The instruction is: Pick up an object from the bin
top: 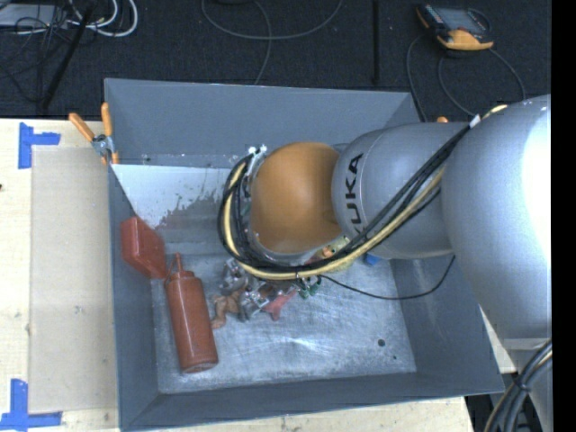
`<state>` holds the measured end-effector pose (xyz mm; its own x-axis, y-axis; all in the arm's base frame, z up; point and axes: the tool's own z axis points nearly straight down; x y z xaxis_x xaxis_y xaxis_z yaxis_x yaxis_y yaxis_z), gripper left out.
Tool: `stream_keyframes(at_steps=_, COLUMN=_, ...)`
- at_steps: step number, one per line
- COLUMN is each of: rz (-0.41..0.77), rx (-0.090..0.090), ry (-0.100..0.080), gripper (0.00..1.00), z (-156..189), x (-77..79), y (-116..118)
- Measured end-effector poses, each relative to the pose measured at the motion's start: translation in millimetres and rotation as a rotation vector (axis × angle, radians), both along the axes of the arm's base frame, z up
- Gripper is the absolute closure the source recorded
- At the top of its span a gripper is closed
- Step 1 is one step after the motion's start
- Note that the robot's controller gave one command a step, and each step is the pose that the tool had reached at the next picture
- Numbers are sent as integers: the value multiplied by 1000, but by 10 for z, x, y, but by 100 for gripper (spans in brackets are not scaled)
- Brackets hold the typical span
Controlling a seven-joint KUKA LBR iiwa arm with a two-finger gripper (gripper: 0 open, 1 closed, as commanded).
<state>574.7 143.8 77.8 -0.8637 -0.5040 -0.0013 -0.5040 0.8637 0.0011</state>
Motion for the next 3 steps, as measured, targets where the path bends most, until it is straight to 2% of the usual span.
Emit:
stream_keyframes(at_steps=2, rz=-2, rx=-2, ry=5, gripper=100, z=39, x=-13, y=-7)
stream_keyframes(at_steps=3, rz=-2, rx=-4, ry=12, gripper=100, z=219, x=-33, y=-9)
